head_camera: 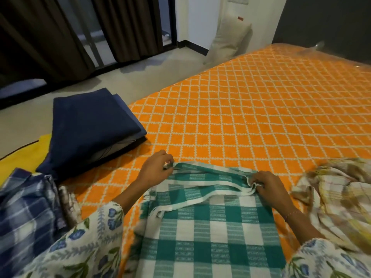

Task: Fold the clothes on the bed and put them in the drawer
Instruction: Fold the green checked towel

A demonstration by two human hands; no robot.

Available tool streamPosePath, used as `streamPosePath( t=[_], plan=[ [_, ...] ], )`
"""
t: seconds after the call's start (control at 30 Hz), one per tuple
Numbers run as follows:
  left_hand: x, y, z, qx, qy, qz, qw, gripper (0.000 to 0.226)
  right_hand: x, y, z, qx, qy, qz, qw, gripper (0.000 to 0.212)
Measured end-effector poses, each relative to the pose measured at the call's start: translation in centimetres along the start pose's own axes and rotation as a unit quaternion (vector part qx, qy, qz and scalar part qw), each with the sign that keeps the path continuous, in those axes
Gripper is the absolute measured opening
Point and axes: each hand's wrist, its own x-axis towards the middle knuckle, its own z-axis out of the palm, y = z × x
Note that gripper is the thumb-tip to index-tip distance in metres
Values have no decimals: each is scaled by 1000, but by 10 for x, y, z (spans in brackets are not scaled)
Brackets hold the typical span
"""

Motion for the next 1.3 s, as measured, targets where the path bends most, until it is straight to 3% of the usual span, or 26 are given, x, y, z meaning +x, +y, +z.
streamPosePath(
  t=[0.13, 0.2, 0.3, 0.37, 0.43, 0.5, 0.57, 0.6, 0.73, 0.83, 0.87, 0.9, 0.97, 1.03, 1.07, 1.1, 1.17, 1.23, 1.3],
  plan=[
    [2, 13, -10, -12, 121, -51, 991, 24, -4, -4, -8, 12, 75, -4, 997, 31],
    [5, 14, -18, 87, 108, -57, 989, 30, -6, -5, -13, 43, 111, 19, 993, 30],
    [4, 3, -17, 186, 30, -87, 978, 14, -5, -7, -21, 93, 144, 48, 984, 38],
    [-1, -11, -4, 121, -17, -167, 978, 27, -3, -11, -25, 109, 144, 54, 982, 39],
    [-3, -16, -2, -20, 8, -245, 969, 34, 0, -14, -29, 114, 138, 59, 982, 35],
    [1, -9, -18, -234, 59, -340, 909, 36, 4, -19, -35, 124, 131, 55, 982, 32],
    [13, 2, -42, -433, 45, -415, 799, 23, 13, -24, -44, 161, 122, 62, 977, 31],
    [18, 5, -54, -484, 22, -430, 762, 18, 20, -24, -48, 181, 119, 71, 974, 27],
    [45, 6, -74, -553, 0, -421, 719, 18, 58, -9, -60, 201, 63, 125, 969, 21],
    [70, -4, -64, -610, 80, -409, 674, 20, 85, -1, -61, 261, 38, 189, 946, 15],
    [77, -8, -57, -602, 131, -400, 679, 31, 91, 1, -57, 270, 63, 221, 935, 17],
    [80, -9, -49, -547, 167, -391, 721, 42, 96, 3, -51, 235, 99, 250, 934, 23],
    [71, 7, -30, -368, 167, -295, 866, 48, 95, 4, -38, 88, 140, 253, 953, 38],
    [50, 32, -1, -209, 76, -126, 967, 49, 83, 0, -21, -47, 152, 178, 971, 43],
    [38, 45, 13, -129, -9, -62, 990, 63, 75, -2, -9, -95, 149, 125, 976, 44],
    [29, 56, 27, -29, -100, -23, 994, 82, 67, -4, 3, -127, 136, 73, 980, 46],
    [18, 65, 45, 156, -210, 10, 965, 101, 57, -10, 20, -166, 50, -10, 985, 56],
    [18, 61, 47, 233, -210, -1, 950, 89, 59, -17, 27, -193, -47, -61, 978, 65],
    [26, 51, 39, 273, -160, -11, 949, 60, 76, -22, 24, -215, -55, -86, 971, 52]
  ],
)
